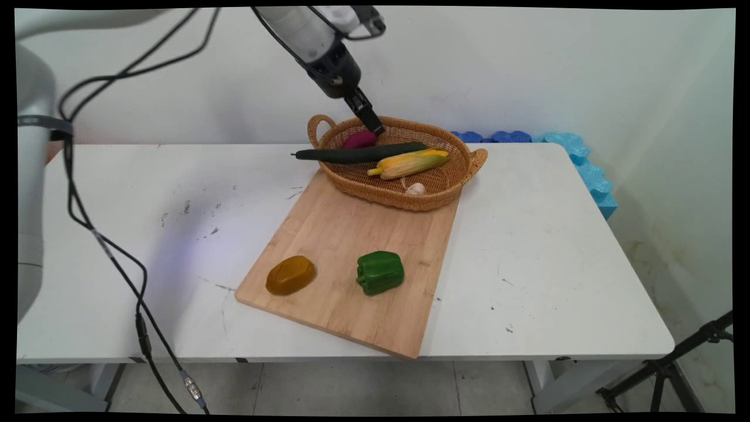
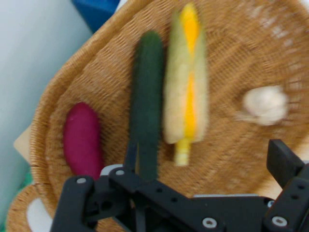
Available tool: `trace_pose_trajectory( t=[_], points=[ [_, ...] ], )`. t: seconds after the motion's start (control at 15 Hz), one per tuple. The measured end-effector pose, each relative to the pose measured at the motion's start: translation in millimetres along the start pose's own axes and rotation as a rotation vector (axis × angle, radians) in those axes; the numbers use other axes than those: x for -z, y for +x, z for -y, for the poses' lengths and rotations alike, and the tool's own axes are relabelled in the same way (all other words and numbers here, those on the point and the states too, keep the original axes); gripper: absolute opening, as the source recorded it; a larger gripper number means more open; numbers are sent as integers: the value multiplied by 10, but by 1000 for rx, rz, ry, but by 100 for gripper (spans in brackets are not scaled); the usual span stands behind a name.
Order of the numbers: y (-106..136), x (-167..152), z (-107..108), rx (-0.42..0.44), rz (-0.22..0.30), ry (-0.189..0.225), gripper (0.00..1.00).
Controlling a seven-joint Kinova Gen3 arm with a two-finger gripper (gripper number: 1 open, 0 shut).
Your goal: Pick up the potato from the cutting board
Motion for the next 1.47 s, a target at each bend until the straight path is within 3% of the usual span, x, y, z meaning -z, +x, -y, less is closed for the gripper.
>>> trace_pose_trajectory(
  t=[0.33,0.67,1.07,1.47],
  points=[
    [-208,659,-377,10,-53,-76,100],
    [-675,1143,-708,-1,-49,-142,100],
    [-1287,1277,-883,-2,6,-166,100],
    [-1789,1077,-996,36,75,-153,100]
  ],
)
